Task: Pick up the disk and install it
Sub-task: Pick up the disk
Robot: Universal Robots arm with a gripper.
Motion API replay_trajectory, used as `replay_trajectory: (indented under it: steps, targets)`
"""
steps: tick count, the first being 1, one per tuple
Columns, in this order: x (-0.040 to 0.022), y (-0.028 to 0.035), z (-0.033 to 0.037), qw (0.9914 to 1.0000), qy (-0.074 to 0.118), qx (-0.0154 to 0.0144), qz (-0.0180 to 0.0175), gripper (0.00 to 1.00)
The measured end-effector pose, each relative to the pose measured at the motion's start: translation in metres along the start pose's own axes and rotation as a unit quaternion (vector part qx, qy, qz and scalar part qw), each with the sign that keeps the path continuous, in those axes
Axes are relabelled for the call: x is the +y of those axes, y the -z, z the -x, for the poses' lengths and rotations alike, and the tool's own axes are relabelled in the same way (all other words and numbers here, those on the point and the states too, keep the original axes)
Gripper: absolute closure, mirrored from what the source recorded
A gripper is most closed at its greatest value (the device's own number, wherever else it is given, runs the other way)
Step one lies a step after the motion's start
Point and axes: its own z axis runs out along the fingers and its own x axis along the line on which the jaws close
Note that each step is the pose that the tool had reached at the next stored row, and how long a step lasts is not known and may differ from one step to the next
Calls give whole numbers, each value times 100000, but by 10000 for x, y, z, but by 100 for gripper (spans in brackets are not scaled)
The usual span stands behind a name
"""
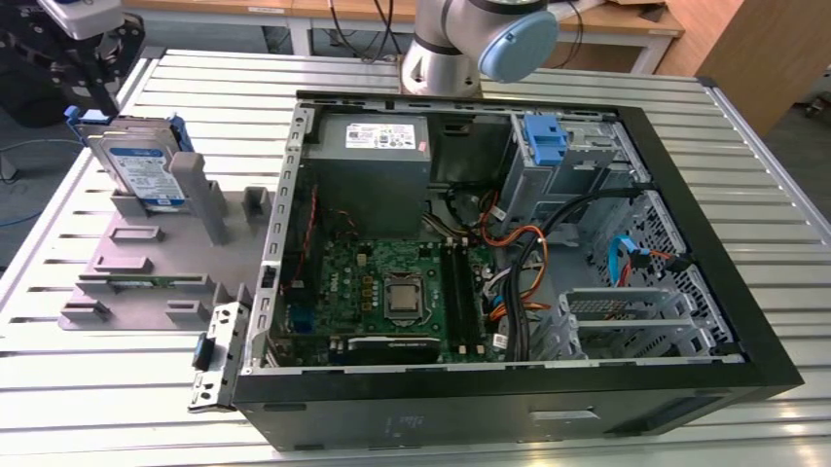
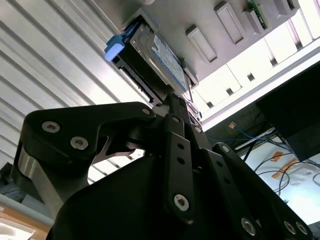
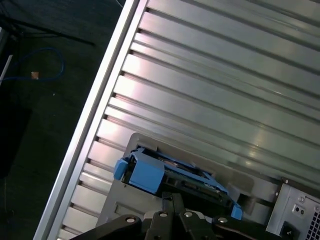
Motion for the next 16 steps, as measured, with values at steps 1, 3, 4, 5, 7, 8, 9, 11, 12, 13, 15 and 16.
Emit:
replay_trajectory:
  steps: [1, 3, 4, 5, 7, 8, 9, 11, 12, 13, 15, 16]
  targets:
    - [0, -1, 0, 99996, 893, 33, -5, 89]
    - [0, -1, 0, 99961, 2774, 115, -12, 89]
    - [0, -1, 0, 99932, 3673, 148, -18, 89]
    - [0, -2, 0, 99895, 4575, 182, -21, 89]
    - [0, -2, 0, 99797, 6371, 257, -32, 89]
    - [0, -2, 0, 99735, 7263, 292, -36, 89]
    - [0, -2, 0, 99661, 8215, 330, -41, 89]
    - [0, -3, 0, 99498, 9998, 404, -50, 89]
    - [0, -3, 0, 99403, 10898, 439, -54, 89]
    - [0, -3, 0, 99302, 11783, 476, -57, 89]
    - [0, -2, 0, 99186, 12725, 516, -63, 89]
    - [0, -2, 0, 99178, 12785, 521, -65, 89]
